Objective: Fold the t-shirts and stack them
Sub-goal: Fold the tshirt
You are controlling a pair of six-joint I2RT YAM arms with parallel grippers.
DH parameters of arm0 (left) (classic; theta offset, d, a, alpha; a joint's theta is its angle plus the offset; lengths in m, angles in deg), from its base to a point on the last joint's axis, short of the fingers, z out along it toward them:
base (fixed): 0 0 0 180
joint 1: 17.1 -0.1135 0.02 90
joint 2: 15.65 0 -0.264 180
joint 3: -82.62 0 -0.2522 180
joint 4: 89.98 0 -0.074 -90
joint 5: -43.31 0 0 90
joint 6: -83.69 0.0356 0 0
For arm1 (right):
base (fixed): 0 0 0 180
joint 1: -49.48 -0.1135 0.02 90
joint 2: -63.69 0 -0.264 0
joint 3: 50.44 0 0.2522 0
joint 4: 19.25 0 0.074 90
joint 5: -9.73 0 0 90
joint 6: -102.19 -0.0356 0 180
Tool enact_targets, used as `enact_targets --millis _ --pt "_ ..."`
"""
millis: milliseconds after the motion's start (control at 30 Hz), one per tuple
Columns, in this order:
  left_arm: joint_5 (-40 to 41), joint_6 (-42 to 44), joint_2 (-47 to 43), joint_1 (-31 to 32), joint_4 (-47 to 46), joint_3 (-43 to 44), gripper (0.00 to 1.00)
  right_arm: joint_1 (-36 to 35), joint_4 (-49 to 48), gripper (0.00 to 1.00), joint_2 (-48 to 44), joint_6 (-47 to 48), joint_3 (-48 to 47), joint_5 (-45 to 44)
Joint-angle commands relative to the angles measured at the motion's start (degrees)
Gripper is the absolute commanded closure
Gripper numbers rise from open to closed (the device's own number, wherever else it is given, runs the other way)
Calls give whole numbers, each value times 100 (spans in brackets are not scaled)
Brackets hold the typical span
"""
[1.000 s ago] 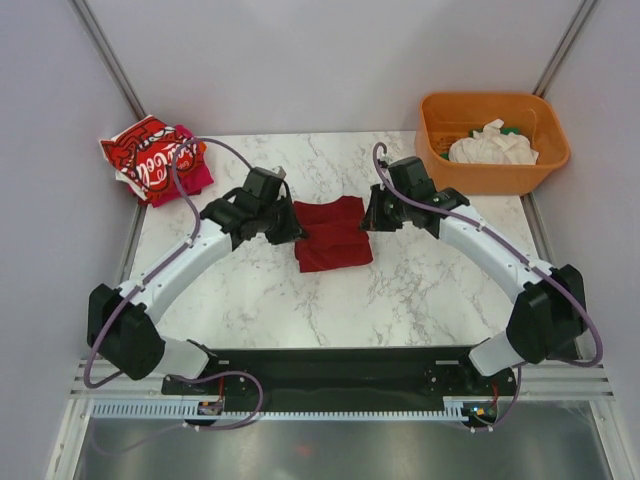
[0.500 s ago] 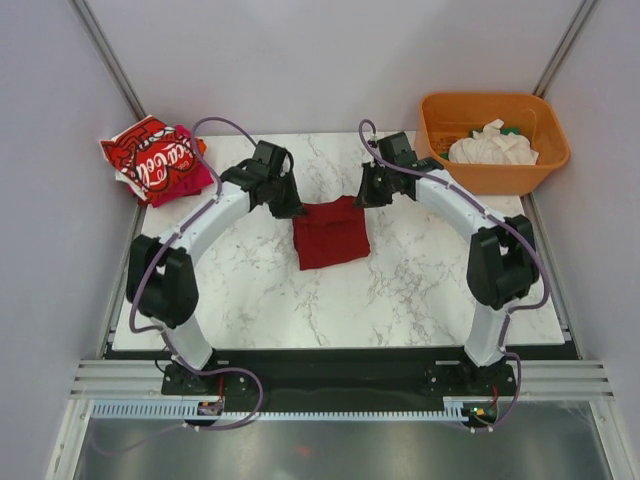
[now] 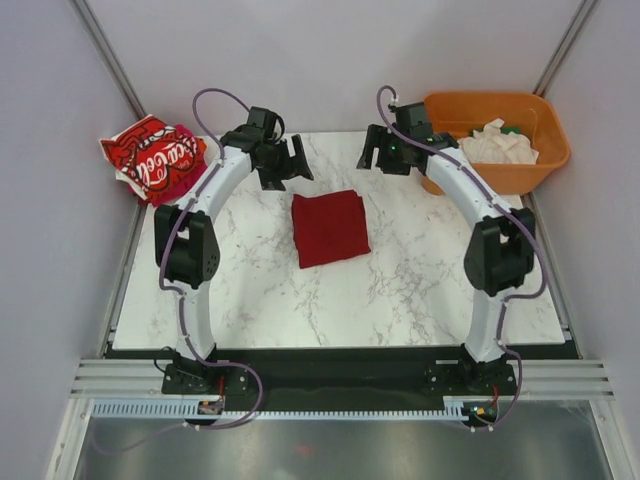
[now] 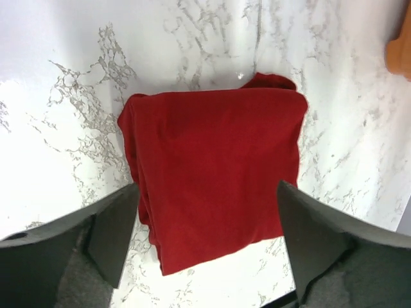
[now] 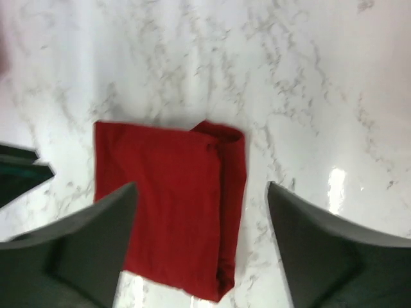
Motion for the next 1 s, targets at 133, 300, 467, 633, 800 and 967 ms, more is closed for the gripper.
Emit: enact_targets --millis 133,300,467,633,800,967 --pt "67 201 -1347 363 -608 -1564 17 -278 -2181 62 -1551 -306 2739 2336" --pt "-66 43 -1349 505 -1146 -2303 18 -358 -2579 95 -1349 -403 3705 2918" --pt "-66 112 -804 505 -1523 -2146 22 -349 -2843 97 -1314 -166 4454 2560" --pt "198 192 232 391 -1532 -1601 23 -174 -3114 97 -875 54 5008 2496" --pt "496 174 621 206 -1524 -1574 25 -120 -3861 93 -664 -25 5772 2786" --pt "664 122 691 -22 -1524 -1733 26 -103 -4240 84 -470 -7 6133 2953"
